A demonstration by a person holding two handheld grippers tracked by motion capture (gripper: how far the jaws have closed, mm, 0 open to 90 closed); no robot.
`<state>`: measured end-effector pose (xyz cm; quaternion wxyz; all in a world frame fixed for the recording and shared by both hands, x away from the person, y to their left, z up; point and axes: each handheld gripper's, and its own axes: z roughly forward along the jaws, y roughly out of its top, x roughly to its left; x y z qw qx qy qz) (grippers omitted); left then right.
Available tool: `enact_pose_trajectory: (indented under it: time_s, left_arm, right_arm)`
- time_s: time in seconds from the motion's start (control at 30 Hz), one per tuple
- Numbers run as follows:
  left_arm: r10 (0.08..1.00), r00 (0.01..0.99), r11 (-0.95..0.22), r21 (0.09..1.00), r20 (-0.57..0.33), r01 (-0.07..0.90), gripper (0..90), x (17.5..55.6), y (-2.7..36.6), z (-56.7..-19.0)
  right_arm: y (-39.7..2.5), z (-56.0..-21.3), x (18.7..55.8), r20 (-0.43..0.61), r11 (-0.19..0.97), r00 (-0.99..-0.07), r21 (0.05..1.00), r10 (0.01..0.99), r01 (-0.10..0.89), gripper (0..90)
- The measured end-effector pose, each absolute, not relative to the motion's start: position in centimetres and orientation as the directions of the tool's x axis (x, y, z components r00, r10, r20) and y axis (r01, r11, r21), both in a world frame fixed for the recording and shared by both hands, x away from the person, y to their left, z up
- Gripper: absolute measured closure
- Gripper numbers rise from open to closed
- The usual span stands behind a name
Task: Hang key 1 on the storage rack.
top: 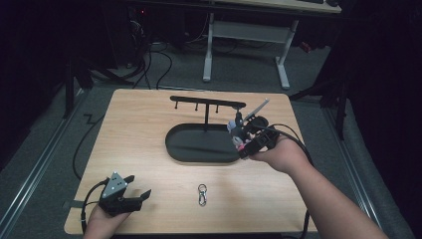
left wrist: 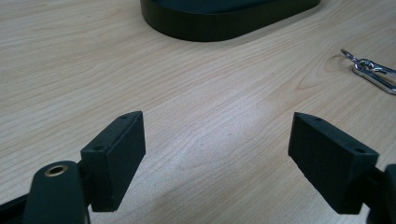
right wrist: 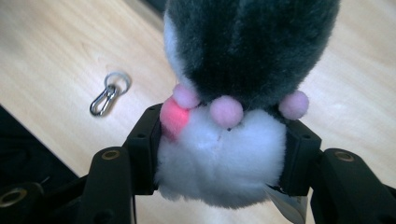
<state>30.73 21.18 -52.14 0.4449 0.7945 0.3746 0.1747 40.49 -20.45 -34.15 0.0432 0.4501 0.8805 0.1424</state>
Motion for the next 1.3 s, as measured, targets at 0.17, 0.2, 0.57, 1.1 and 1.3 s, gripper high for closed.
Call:
enact_pose_trajectory:
  time_s: [0.17, 0.2, 0.57, 1.1, 1.3]
  left_arm:
    - [0.75, 0.658, -0.323, 0.837, -0.058, 0.442, 19.7, 30.8, 21.3, -52.1]
    - [0.749, 0.66, -0.326, 0.835, -0.057, 0.442, 19.7, 30.8, 21.4, -52.1]
    - [0.748, 0.662, -0.331, 0.834, -0.054, 0.441, 19.8, 30.9, 21.3, -52.2]
    - [0.744, 0.666, -0.338, 0.83, -0.052, 0.443, 20.0, 30.9, 21.2, -52.3]
    - [0.736, 0.676, -0.357, 0.824, -0.042, 0.44, 20.0, 30.7, 20.9, -52.3]
  right_arm:
    - [-20.1, -33.8, 42.0, 0.049, 0.543, -0.577, 0.282, 0.816, 0.791, 44.3]
    - [-20.1, -33.7, 42.3, 0.046, 0.537, -0.571, 0.285, 0.82, 0.794, 44.3]
    - [-18.0, -34.4, 45.6, -0.019, 0.565, -0.582, 0.272, 0.813, 0.779, 44.4]
    - [-18.2, -36.5, 44.9, -0.03, 0.579, -0.591, 0.246, 0.806, 0.777, 44.4]
    - [-18.4, -34.0, 43.3, -0.041, 0.588, -0.605, 0.293, 0.795, 0.754, 44.4]
